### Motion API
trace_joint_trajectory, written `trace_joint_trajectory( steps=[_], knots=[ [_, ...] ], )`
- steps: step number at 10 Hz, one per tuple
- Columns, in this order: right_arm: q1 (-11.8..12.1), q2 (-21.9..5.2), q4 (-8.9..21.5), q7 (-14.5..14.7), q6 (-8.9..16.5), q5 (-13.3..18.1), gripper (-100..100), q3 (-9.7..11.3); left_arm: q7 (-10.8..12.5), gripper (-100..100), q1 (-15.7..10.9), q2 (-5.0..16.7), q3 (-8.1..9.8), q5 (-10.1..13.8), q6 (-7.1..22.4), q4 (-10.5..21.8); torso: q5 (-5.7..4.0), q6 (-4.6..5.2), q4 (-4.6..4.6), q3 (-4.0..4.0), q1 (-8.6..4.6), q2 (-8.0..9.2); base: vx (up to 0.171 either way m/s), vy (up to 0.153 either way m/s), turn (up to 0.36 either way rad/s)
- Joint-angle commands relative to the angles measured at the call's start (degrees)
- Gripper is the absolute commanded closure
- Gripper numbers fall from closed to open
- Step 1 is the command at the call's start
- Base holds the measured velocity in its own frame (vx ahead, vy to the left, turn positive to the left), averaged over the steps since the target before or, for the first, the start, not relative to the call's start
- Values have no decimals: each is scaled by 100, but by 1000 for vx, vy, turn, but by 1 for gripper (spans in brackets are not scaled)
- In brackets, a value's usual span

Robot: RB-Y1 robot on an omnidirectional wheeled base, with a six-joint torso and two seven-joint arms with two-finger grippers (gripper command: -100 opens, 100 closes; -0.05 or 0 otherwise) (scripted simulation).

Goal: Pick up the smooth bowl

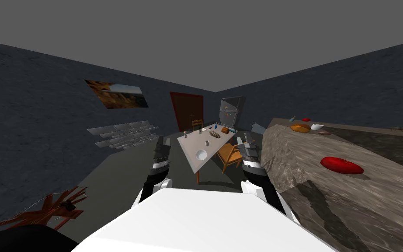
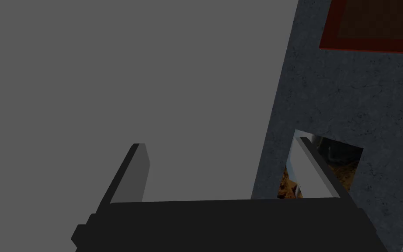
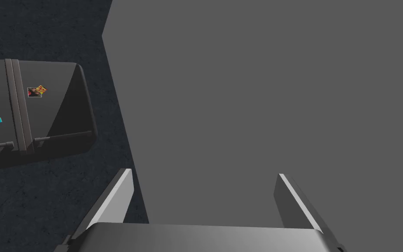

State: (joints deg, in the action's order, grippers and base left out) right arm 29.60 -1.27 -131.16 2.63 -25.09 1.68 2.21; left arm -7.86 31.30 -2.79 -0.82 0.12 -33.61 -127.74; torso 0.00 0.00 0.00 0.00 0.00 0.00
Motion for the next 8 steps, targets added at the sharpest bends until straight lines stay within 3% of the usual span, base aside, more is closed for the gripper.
trace_joint_trajectory(
  steps=[1,5,8],
  knots=[
    [0,0,0,0,0,0,0,0,5,-100,-37,214,18,1,63,41,0,0,0,0,0,0,-8,11,-74],
    [-1,-1,0,0,0,0,0,0,27,-100,-249,795,116,19,440,319,7,2,2,6,31,11,-30,61,-175],
    [-1,-1,0,0,0,0,0,-1,43,-100,-514,1089,237,66,903,699,10,3,3,8,42,14,-49,98,-230]
  ],
)
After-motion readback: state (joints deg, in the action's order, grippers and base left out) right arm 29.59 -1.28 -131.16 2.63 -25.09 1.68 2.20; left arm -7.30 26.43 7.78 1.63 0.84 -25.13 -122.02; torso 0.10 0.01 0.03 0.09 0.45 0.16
